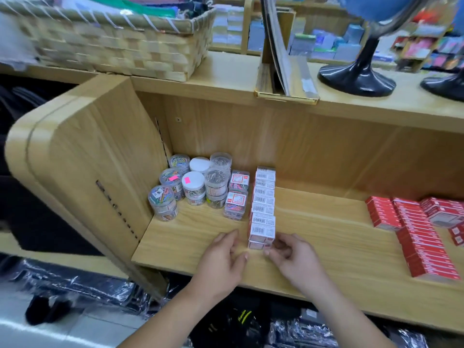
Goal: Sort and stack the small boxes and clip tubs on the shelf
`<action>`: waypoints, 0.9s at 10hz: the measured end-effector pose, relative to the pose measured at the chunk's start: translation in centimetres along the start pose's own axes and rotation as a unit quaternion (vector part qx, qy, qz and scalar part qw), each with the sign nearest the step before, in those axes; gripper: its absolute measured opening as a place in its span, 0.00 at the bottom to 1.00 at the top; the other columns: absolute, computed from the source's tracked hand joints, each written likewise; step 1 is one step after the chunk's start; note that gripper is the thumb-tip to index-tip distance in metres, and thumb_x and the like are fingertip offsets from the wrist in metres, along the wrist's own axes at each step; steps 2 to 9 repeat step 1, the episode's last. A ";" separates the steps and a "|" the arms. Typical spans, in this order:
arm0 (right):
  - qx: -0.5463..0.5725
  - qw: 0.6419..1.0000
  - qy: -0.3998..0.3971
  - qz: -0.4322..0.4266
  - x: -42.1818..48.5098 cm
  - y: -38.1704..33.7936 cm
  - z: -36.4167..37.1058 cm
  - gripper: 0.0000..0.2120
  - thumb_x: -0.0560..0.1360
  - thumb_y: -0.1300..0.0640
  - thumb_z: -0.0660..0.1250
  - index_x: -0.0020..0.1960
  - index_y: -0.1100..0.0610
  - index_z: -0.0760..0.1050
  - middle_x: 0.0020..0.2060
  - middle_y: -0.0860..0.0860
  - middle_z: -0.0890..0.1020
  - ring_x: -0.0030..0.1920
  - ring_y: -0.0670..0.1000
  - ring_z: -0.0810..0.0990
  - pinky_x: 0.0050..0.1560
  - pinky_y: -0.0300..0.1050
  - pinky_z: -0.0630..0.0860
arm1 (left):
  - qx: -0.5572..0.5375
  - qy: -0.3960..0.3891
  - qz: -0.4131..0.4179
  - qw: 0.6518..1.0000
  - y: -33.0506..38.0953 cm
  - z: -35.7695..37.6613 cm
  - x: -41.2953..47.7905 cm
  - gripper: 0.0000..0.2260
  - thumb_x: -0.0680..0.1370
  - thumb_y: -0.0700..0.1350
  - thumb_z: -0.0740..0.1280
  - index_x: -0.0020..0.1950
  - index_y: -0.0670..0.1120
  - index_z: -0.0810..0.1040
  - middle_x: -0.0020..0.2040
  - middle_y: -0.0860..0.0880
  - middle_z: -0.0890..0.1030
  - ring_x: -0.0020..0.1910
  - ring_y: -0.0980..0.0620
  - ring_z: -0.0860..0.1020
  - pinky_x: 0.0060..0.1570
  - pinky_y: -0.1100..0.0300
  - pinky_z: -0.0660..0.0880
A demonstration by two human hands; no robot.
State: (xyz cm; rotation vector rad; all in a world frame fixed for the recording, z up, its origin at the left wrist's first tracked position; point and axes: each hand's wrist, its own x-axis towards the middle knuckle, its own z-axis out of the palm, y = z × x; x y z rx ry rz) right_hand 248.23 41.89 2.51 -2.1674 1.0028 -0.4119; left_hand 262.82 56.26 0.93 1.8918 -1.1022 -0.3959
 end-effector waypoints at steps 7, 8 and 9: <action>0.002 1.000 -0.026 0.012 -0.6 0.1 -1.1 0.19 0.74 0.49 0.73 0.53 0.65 0.80 0.43 0.54 0.82 0.43 0.55 0.81 0.50 0.53 0.78 | 0.068 -0.001 -0.027 0.997 0.8 -1.1 -1.6 0.23 0.76 0.50 0.69 0.71 0.44 0.75 0.57 0.52 0.77 0.56 0.55 0.76 0.58 0.67 0.70; 0.002 1.000 -0.026 0.012 -0.6 0.1 -1.1 0.19 0.74 0.49 0.73 0.53 0.65 0.80 0.43 0.54 0.82 0.43 0.55 0.81 0.50 0.53 0.78 | 0.068 -0.001 -0.027 0.997 0.8 -1.1 -1.6 0.23 0.76 0.50 0.69 0.71 0.44 0.75 0.57 0.52 0.77 0.56 0.55 0.76 0.58 0.67 0.70; 0.002 1.000 -0.026 0.012 -0.6 0.1 -1.1 0.19 0.74 0.49 0.73 0.53 0.65 0.80 0.43 0.54 0.82 0.43 0.55 0.81 0.50 0.53 0.78 | 0.068 -0.001 -0.027 0.997 0.8 -1.1 -1.6 0.23 0.76 0.50 0.69 0.71 0.44 0.75 0.57 0.52 0.77 0.56 0.55 0.76 0.58 0.67 0.70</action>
